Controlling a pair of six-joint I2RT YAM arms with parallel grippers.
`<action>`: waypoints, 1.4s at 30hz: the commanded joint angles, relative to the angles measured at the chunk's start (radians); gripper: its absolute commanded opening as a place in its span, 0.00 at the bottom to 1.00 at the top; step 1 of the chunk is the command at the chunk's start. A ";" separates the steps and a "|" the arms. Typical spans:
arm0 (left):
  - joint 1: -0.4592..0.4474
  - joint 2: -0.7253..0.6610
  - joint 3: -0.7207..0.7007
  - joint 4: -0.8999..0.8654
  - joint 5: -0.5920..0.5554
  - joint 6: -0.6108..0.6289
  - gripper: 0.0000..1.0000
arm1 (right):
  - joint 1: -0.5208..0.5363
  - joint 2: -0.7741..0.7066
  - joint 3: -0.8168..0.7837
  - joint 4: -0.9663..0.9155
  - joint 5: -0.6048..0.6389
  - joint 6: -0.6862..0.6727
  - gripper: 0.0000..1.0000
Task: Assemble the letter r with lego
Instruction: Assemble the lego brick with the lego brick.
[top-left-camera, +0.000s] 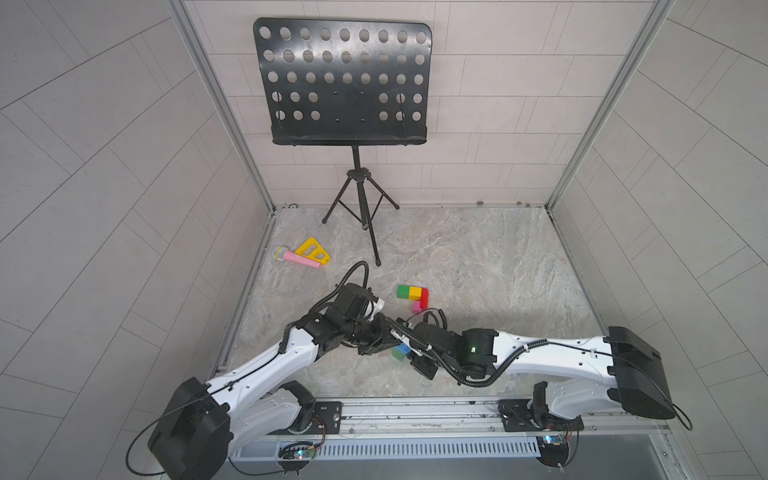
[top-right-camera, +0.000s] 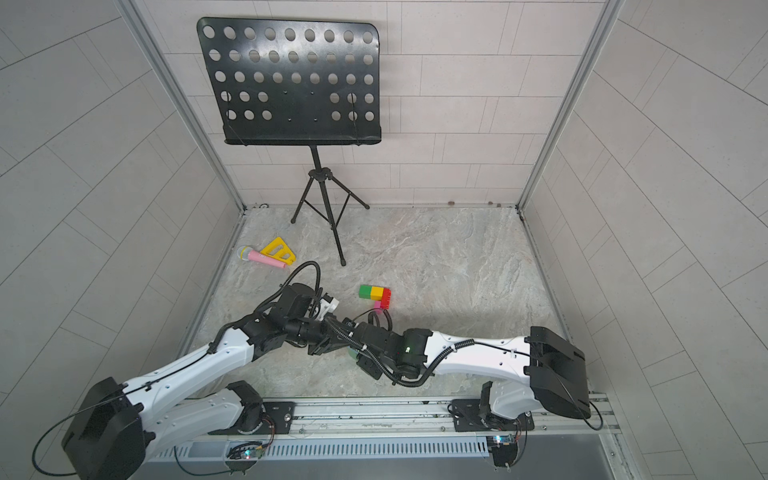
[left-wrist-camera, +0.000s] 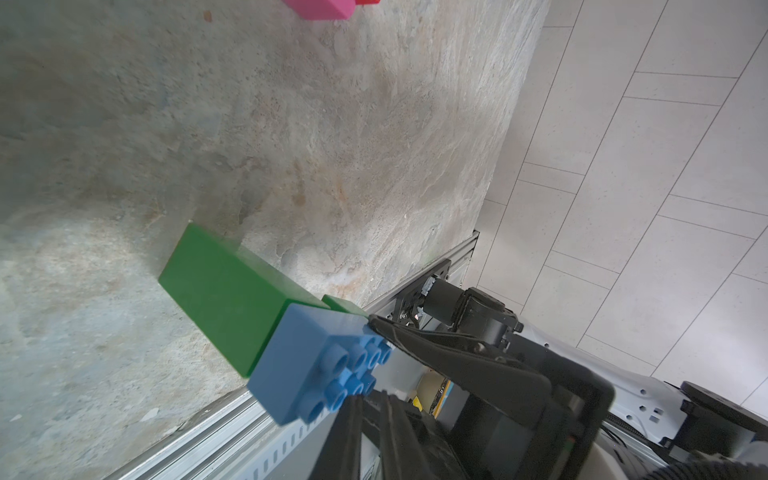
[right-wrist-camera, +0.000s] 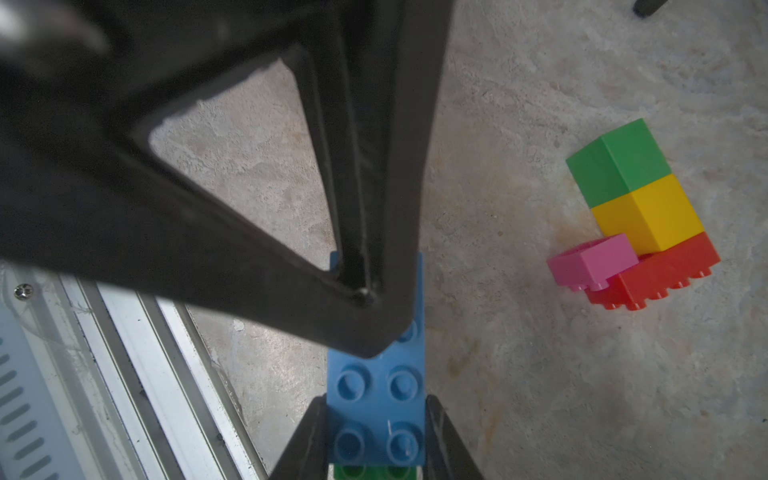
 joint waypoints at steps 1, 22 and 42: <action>-0.016 0.032 0.012 0.025 -0.019 -0.003 0.13 | -0.003 0.006 0.014 -0.029 0.013 0.009 0.00; -0.033 0.244 -0.132 0.006 -0.160 0.040 0.00 | -0.004 -0.018 -0.001 -0.029 0.004 0.040 0.00; -0.036 0.301 -0.307 0.244 -0.150 -0.070 0.00 | -0.006 -0.047 0.059 -0.068 0.053 0.028 0.00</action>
